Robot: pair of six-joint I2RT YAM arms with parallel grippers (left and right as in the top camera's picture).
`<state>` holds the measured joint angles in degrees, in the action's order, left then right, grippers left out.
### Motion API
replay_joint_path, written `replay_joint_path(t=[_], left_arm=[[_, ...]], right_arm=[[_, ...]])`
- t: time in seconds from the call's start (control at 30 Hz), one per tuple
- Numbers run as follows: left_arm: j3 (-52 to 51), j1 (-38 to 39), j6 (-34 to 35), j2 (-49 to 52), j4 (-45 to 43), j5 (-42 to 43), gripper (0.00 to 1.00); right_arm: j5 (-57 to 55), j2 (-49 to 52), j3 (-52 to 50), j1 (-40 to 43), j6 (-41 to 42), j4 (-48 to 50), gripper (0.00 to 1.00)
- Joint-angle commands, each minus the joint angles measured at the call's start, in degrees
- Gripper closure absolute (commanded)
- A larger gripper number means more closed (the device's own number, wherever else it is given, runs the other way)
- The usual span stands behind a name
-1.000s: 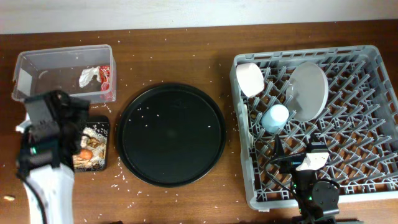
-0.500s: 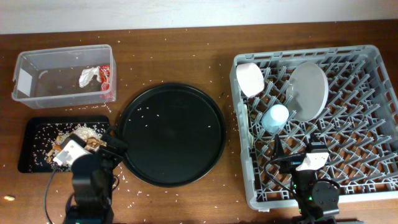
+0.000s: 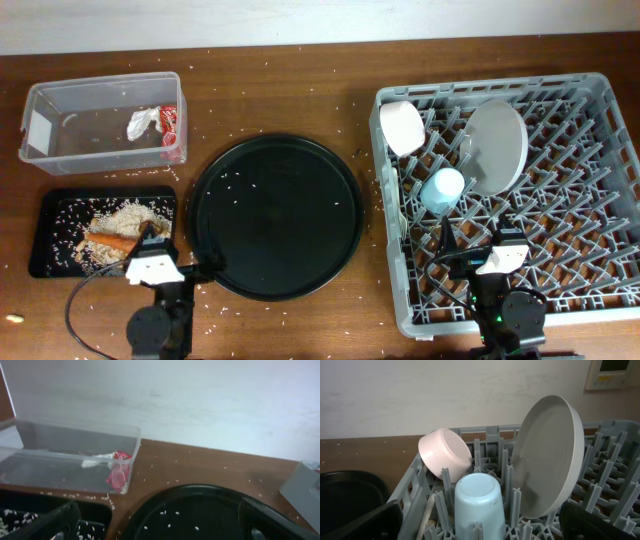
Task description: Sort waste into correct bins and load items into the dishwasher rack
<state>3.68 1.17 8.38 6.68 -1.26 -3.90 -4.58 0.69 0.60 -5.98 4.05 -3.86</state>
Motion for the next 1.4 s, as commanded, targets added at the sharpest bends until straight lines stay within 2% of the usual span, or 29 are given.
replay_joint_path(t=[0.0, 0.17, 0.23, 1.37], left_arm=[[-1.07, 0.15, -3.26, -5.79, 2.47, 0.50, 0.01], [-2.67, -0.92, -4.20, -6.40, 2.99, 1.03, 0.01], [-3.21, -1.51, -4.20, -6.40, 5.90, 1.44, 0.01], [-3.19, -1.44, -5.66, -6.38, 5.86, 1.81, 0.01]], right_arm=[[0.31, -0.50, -0.28, 0.28, -0.24, -0.46, 0.02], [0.31, -0.48, -0.28, 0.28, -0.24, -0.46, 0.02], [0.31, -0.48, -0.28, 0.28, -0.24, -0.46, 0.01], [0.31, -0.48, -0.28, 0.28, -0.24, -0.46, 0.02]])
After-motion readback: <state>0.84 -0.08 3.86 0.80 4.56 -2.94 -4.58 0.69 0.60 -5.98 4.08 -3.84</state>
